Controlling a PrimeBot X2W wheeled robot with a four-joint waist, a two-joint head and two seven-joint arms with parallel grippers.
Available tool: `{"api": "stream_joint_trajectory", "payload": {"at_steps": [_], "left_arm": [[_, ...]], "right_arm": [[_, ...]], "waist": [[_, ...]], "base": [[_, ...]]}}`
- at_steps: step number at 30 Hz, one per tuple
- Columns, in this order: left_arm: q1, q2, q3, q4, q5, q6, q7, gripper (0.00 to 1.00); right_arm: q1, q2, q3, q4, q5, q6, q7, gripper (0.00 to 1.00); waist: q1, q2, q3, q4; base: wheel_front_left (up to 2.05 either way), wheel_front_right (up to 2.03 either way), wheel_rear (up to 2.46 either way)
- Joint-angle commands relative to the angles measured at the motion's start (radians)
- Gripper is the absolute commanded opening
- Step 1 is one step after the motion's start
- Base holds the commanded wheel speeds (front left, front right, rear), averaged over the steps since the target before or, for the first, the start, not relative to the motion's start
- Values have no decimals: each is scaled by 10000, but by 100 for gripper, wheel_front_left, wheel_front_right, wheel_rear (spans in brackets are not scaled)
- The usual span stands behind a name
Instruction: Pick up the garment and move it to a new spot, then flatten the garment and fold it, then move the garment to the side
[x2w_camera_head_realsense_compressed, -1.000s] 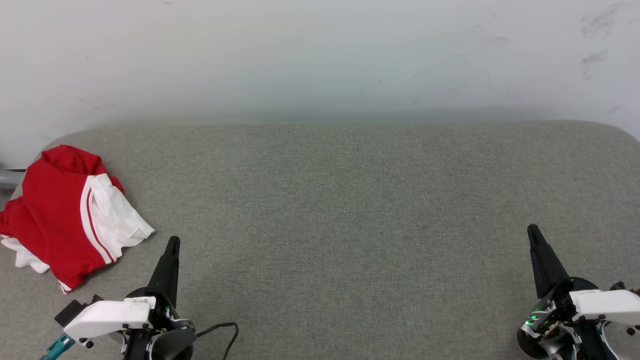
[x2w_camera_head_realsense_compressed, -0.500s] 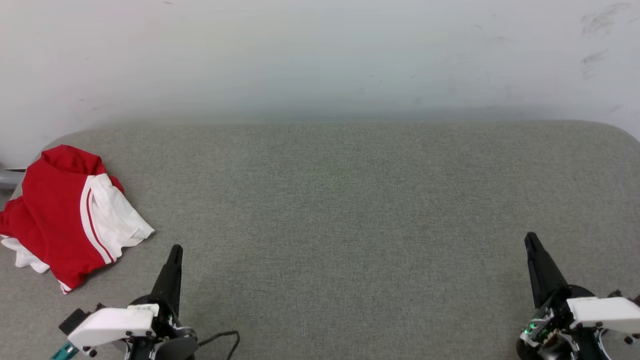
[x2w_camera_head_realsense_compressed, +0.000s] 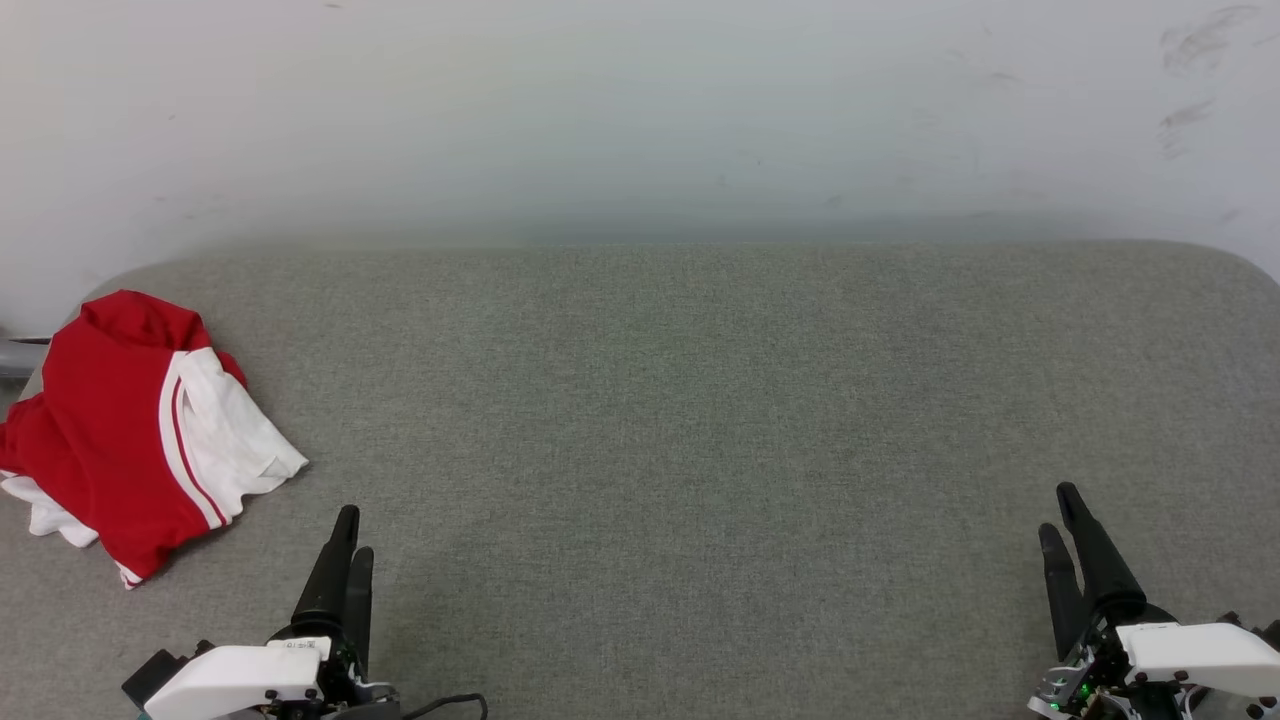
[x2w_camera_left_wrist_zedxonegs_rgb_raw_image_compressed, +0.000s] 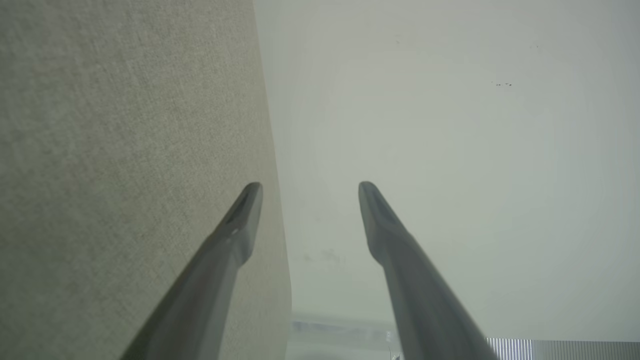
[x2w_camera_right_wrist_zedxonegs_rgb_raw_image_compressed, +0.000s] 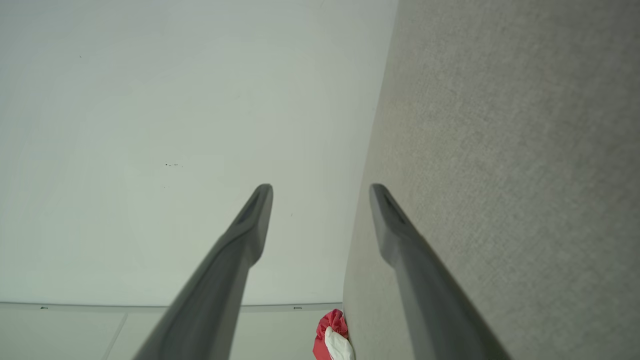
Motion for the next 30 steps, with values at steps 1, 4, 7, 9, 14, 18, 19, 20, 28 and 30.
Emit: {"api": "stream_joint_trajectory", "payload": {"at_steps": [1, 4, 7, 9, 14, 18, 19, 20, 28, 30], "left_arm": [[-70, 36, 30, -190, 201, 0, -143, 100], [-46, 39, 170, -147, 575, 0, -278, 100], [-45, 40, 243, -181, 1005, -1, -412, 100], [-32, 43, 357, -269, 1371, -1, -496, 100], [-43, 46, 790, -402, 2203, 48, -703, 100], [-69, 49, 944, -659, 2893, 167, -861, 100], [-65, 50, 977, -743, 3049, 190, -898, 100], [-53, 51, 987, -817, 3193, 210, -939, 100], [61, 56, 1001, -1534, 4206, 150, -1194, 100], [81, 57, 981, -1751, 4580, 128, -1262, 100]], "right_arm": [[-130, -4, -27, -192, -281, 0, -148, 100], [-146, -3, -49, -202, -699, 0, -286, 100], [-179, -3, -95, -192, -1448, 0, -421, 100], [-208, -3, -182, -221, -1931, 0, -506, 100], [-272, -3, -229, -513, -3316, 0, -714, 100], [-306, -2, -284, -813, -4461, 0, -870, 100], [-311, -2, -297, -891, -4766, 0, -912, 100], [-316, -2, -291, -963, -5039, 0, -951, 100], [-313, -1, -88, -1503, -6927, 0, -1208, 100], [-311, -1, -39, -1620, -7370, 0, -1277, 100]], "waist": [[1, 0, 0, -4], [1, 0, -2, -9], [1, 0, 0, -15], [1, 0, 6, -17], [1, 0, 24, -20], [1, 0, 41, -20], [1, 0, 46, -20], [1, 0, 50, -19], [1, 0, 92, -20], [1, 0, 107, -24]], "base": [[0, 0, 0], [0, 0, 0], [0, 0, 0], [0, 0, 0], [0, 0, 0], [0, 0, 0], [0, 0, 0], [0, 0, 0], [0, 0, 0], [0, 0, 0]]}}
